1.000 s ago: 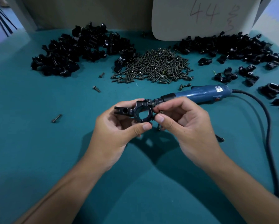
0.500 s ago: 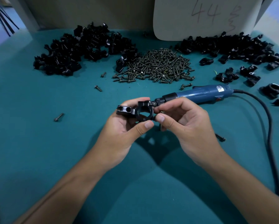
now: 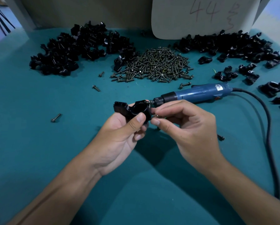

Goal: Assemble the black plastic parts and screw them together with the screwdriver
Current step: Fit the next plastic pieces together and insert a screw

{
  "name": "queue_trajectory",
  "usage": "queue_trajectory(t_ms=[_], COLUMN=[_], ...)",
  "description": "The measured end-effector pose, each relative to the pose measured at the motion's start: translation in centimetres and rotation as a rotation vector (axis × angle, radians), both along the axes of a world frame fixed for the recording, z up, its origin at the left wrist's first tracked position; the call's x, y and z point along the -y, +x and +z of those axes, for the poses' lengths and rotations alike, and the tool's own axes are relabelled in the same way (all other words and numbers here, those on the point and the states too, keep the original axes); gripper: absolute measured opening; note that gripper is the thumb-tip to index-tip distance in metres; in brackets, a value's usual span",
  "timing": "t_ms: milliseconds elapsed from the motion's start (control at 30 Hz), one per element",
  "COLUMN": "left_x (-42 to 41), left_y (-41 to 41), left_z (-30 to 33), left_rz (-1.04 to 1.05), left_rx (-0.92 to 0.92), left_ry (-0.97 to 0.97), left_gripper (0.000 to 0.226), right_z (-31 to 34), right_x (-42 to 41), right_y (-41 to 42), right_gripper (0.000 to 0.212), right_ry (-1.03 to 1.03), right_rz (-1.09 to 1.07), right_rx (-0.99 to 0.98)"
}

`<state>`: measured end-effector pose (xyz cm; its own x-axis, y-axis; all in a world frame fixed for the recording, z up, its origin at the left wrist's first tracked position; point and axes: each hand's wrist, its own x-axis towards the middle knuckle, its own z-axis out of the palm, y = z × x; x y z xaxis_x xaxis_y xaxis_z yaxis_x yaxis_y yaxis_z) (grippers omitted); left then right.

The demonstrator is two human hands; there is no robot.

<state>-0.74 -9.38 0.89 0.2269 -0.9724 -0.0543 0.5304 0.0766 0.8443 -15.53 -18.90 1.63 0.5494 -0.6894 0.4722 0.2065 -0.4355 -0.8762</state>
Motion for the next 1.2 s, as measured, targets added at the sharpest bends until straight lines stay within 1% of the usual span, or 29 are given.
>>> queue_trajectory(t_ms=[67, 100, 167, 233, 333, 467, 567, 700, 733, 833, 900, 967, 1000, 1100, 1200], left_x=[0.0, 0.0, 0.0, 0.0, 0.0, 0.1, 0.1, 0.0, 0.0, 0.0, 0.1, 0.1, 0.0, -0.1, 0.0], left_y=[0.0, 0.0, 0.0, 0.0, 0.0, 0.0, -0.2, -0.7, -0.8, -0.9, -0.9, -0.8, -0.7, -0.3, -0.4], left_z=[0.0, 0.0, -0.1, -0.2, 0.0, 0.1, 0.0, -0.3, -0.3, -0.3, -0.3, -0.3, -0.3, -0.4, -0.3], left_rz=[-0.039, -0.051, -0.068, -0.087, -0.094, -0.044, 0.001, 0.068, 0.078, 0.107, 0.112, 0.083, 0.057, -0.002, 0.031], left_rx=[-0.049, -0.078, -0.117, -0.113, -0.055, -0.020, 0.056, 0.188, 0.213, 0.259, 0.296, 0.344, 0.369, 0.432, 0.443], left_ry=[0.013, 0.028, 0.053, 0.058, 0.039, 0.026, 0.009, -0.005, -0.004, -0.014, -0.037, -0.050, -0.052, -0.027, 0.001], left_gripper=[0.015, 0.014, 0.016, 0.018, 0.019, 0.017, 0.019, 0.038, 0.039, 0.039, 0.039, 0.037, 0.038, 0.043, 0.053], right_z=[0.0, 0.0, 0.1, 0.3, 0.4, 0.4, 0.2, -0.2, -0.3, -0.5, -0.7, -0.7, -0.6, -0.6, -0.9], right_x=[-0.2, -0.3, -0.3, -0.2, -0.1, 0.2, 0.1, 0.3, 0.3, 0.4, 0.4, 0.4, 0.4, 0.5, 0.8], right_y=[0.1, 0.0, -0.1, -0.2, -0.3, -0.2, -0.1, -0.1, 0.0, 0.1, 0.0, -0.1, -0.1, -0.1, -0.2], right_gripper=[0.019, 0.017, 0.013, 0.011, 0.012, 0.016, 0.013, 0.015, 0.016, 0.021, 0.020, 0.018, 0.018, 0.021, 0.023], right_ry=[-0.033, -0.078, -0.204, -0.287, -0.353, -0.316, -0.335, -0.431, -0.463, -0.539, -0.587, -0.577, -0.552, -0.455, -0.438], right_rz=[-0.001, -0.009, -0.032, -0.060, -0.063, -0.032, -0.072, -0.176, -0.186, -0.139, -0.075, -0.042, -0.048, -0.085, -0.094], right_rx=[-0.002, -0.015, -0.063, -0.110, -0.132, -0.144, -0.138, -0.193, -0.208, -0.259, -0.361, -0.456, -0.472, -0.473, -0.499])
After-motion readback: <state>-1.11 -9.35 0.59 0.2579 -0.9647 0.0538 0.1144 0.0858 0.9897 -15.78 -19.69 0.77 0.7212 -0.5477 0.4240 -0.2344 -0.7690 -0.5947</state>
